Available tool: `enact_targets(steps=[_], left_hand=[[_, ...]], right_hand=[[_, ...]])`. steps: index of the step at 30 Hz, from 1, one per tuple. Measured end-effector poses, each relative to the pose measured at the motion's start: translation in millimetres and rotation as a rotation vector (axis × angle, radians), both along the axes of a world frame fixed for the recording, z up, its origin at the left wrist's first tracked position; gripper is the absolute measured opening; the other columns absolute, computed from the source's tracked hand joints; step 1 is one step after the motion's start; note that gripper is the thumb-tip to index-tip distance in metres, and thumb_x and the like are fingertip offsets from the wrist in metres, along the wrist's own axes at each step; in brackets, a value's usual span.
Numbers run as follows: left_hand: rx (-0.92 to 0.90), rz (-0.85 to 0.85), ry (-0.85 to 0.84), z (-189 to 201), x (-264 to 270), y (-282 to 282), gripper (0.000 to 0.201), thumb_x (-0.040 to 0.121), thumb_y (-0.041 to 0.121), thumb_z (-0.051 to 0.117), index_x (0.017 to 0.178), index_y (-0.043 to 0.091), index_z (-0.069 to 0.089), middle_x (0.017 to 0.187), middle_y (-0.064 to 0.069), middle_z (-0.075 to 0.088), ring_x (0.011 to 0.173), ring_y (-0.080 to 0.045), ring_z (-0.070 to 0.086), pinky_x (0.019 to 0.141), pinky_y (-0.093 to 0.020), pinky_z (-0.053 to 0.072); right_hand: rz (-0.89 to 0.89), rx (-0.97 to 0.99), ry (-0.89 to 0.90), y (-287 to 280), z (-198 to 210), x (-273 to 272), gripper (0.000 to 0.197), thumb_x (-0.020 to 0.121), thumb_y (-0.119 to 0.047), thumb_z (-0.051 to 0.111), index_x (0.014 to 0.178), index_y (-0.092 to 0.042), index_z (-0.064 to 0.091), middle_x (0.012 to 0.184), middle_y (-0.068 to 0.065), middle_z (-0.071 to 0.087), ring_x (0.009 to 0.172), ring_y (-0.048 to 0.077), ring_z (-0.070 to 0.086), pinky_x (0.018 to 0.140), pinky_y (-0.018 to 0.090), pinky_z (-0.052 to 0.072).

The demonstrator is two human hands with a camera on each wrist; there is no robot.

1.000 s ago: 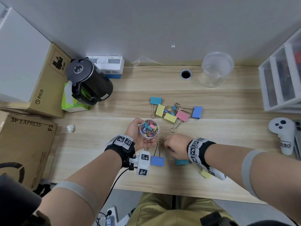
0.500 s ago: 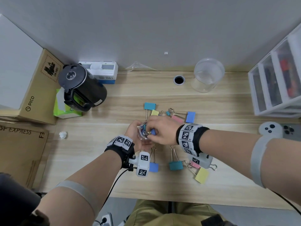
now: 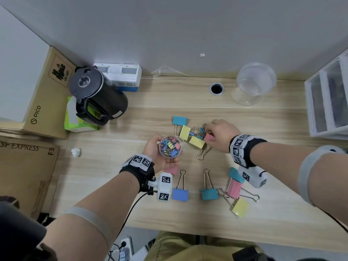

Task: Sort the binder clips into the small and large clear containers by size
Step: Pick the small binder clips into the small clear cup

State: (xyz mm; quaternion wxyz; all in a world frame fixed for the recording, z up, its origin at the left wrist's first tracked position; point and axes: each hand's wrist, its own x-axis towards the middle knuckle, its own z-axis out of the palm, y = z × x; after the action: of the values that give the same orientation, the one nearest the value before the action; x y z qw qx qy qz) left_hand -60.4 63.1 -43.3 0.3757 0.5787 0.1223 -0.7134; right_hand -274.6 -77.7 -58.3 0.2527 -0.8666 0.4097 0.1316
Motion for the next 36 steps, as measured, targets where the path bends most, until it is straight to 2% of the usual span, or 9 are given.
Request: enact_targets(steps=[5,9,14,19,23,26,29,32,36], left_hand=[[-0.012,-0.028,0.005,-2,1,-8,0.054,0.084,0.04,0.045,0.113,-0.001,0.063,0.112,-0.027,0.062,0.066,-0.03,0.057,0.073,-0.042,0.057],[-0.019,-0.042,0.008,-4,2,-15,0.056,0.084,0.042,0.046,0.115,-0.002,0.063,0.113,-0.028,0.064,0.067,-0.029,0.057,0.076,-0.042,0.056],[-0.027,-0.065,-0.005,-6,3,-19,0.057,0.084,0.042,0.044,0.117,-0.001,0.062,0.111,-0.028,0.065,0.067,-0.029,0.058,0.077,-0.042,0.056],[-0.028,-0.072,-0.007,-7,4,-19,0.054,0.086,0.042,0.043,0.112,0.0,0.063,0.111,-0.028,0.065,0.067,-0.029,0.058,0.077,-0.042,0.055],[-0.016,-0.079,-0.009,-8,6,-17,0.059,0.085,0.042,0.043,0.121,0.0,0.061,0.113,-0.027,0.065,0.068,-0.029,0.058,0.076,-0.041,0.056],[-0.007,-0.08,-0.016,-10,7,-15,0.067,0.084,0.042,0.044,0.133,-0.002,0.059,0.111,-0.027,0.066,0.067,-0.028,0.059,0.077,-0.041,0.056],[0.0,-0.074,-0.022,-11,7,-13,0.072,0.084,0.042,0.045,0.14,-0.003,0.054,0.113,-0.027,0.064,0.068,-0.029,0.059,0.077,-0.042,0.056],[-0.002,-0.073,-0.019,-10,7,-14,0.067,0.085,0.042,0.044,0.134,-0.002,0.058,0.114,-0.027,0.064,0.068,-0.029,0.058,0.078,-0.042,0.056],[-0.01,-0.069,-0.013,-6,5,-16,0.056,0.086,0.041,0.044,0.121,0.001,0.061,0.114,-0.028,0.064,0.068,-0.029,0.058,0.079,-0.042,0.055]], right_hand=[[0.039,-0.045,0.101,-3,-5,-15,0.017,0.078,-0.032,0.05,0.091,-0.022,0.053,0.087,-0.002,0.049,0.091,0.024,0.051,0.073,0.033,0.044],[0.064,-0.049,0.136,-9,4,-20,0.023,0.075,-0.042,0.056,0.088,-0.024,0.049,0.09,-0.001,0.052,0.092,0.023,0.05,0.077,0.035,0.044],[0.007,0.068,-0.083,-15,2,1,0.038,0.083,-0.022,0.062,0.121,-0.022,0.059,0.109,0.001,0.053,0.105,0.024,0.052,0.086,0.039,0.049],[0.148,0.059,0.016,-17,-13,16,0.057,0.082,-0.007,0.06,0.135,-0.027,0.053,0.12,0.005,0.045,0.111,0.028,0.046,0.089,0.042,0.048],[0.144,-0.001,0.099,-25,-10,25,0.04,0.079,-0.022,0.071,0.118,-0.022,0.06,0.117,0.006,0.043,0.107,0.026,0.045,0.086,0.042,0.05],[0.187,-0.036,0.12,-28,-12,26,0.028,0.077,-0.02,0.07,0.103,-0.018,0.062,0.113,0.004,0.046,0.106,0.025,0.043,0.084,0.041,0.049],[0.253,-0.05,0.107,-30,-10,24,0.024,0.08,-0.025,0.067,0.102,-0.019,0.061,0.111,0.001,0.051,0.108,0.023,0.044,0.085,0.034,0.041],[0.282,-0.053,0.08,-31,-6,22,0.018,0.082,-0.026,0.065,0.098,-0.023,0.059,0.105,-0.003,0.057,0.107,0.021,0.048,0.085,0.032,0.037],[0.266,0.016,0.036,-32,2,18,0.019,0.081,-0.013,0.057,0.094,-0.026,0.059,0.097,-0.007,0.063,0.098,0.02,0.056,0.083,0.032,0.04]])
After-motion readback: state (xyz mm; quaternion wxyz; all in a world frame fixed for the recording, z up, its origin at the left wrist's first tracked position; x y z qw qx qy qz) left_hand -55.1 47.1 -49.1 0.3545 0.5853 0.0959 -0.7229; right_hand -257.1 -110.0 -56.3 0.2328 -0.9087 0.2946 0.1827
